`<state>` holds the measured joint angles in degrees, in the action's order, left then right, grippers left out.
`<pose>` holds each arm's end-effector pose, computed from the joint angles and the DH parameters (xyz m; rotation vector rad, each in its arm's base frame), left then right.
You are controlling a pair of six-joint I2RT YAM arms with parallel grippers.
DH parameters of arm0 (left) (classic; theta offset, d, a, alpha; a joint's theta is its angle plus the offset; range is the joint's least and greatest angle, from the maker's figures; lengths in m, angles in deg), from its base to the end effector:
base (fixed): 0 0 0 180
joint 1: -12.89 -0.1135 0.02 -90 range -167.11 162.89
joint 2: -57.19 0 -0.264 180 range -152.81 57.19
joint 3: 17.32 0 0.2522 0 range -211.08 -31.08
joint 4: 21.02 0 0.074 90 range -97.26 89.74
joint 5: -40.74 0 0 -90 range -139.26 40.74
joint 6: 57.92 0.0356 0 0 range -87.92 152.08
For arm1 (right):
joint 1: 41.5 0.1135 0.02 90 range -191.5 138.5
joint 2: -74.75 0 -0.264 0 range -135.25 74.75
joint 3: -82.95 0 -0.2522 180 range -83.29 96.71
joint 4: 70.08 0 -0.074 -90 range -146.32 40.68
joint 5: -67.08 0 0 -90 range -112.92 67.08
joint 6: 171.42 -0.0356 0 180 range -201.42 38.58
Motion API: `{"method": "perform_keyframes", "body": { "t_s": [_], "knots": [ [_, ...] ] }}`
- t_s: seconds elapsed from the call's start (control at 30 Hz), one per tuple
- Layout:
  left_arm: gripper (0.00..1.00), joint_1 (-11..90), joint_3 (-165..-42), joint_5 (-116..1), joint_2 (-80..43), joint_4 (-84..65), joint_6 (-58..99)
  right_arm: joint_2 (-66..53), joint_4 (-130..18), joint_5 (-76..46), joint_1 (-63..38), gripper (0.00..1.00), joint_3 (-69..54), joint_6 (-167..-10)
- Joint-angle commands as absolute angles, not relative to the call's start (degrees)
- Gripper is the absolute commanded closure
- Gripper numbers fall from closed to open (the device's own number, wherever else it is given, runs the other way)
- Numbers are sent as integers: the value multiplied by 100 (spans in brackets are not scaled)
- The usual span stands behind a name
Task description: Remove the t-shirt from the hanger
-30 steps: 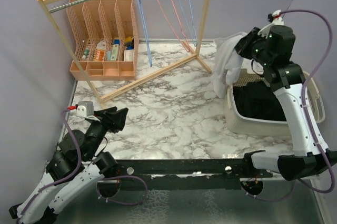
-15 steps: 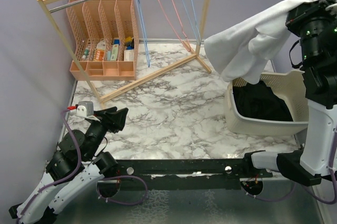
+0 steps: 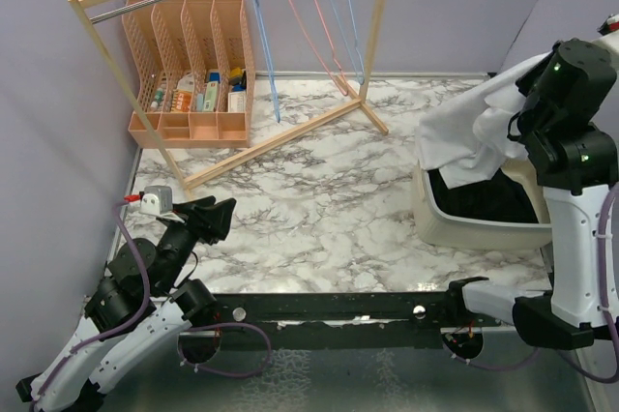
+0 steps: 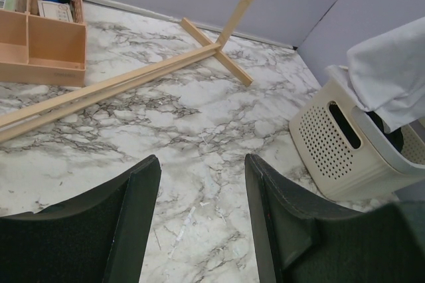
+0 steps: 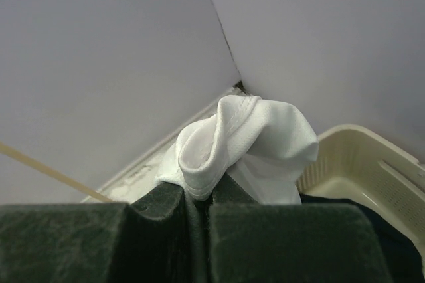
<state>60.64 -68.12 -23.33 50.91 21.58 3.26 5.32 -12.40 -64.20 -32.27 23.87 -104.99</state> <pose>0.0407 -0.0216 0.3228 -0.1085 1.5805 -0.7089 0.1858 0.0064 0.5472 0.7214 1.4891 -0.1692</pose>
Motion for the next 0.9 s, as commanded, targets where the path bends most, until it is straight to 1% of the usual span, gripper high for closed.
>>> {"method": "perform_keyframes", "body": {
  "t_s": [0.0, 0.13, 0.27, 0.5, 0.7, 0.87],
  "knots": [
    [44, 6088, -6845, -2525, 5009, 2078, 358, 961, -1164, -6924, -3271, 99, 1481, -10635],
    [44, 6083, -6844, -2518, 5036, 2091, 345, 1431, -948, -6684, -3307, 99, -1, -11337],
    [44, 6088, -6835, -2497, 5077, 2087, 334, 1789, -1080, -6044, -3418, 99, -1399, -11795],
    [44, 6079, -6844, -2509, 5017, 2095, 335, 1401, -1771, -4826, -3478, 99, -3335, -12293],
    [44, 6088, -6838, -2487, 5041, 2107, 321, 717, -2222, -4267, -3657, 99, -4075, -12523],
    [44, 6081, -6836, -2457, 5043, 2113, 310, 420, -2449, -3738, -4351, 98, -4589, -12694]
  ]
}}
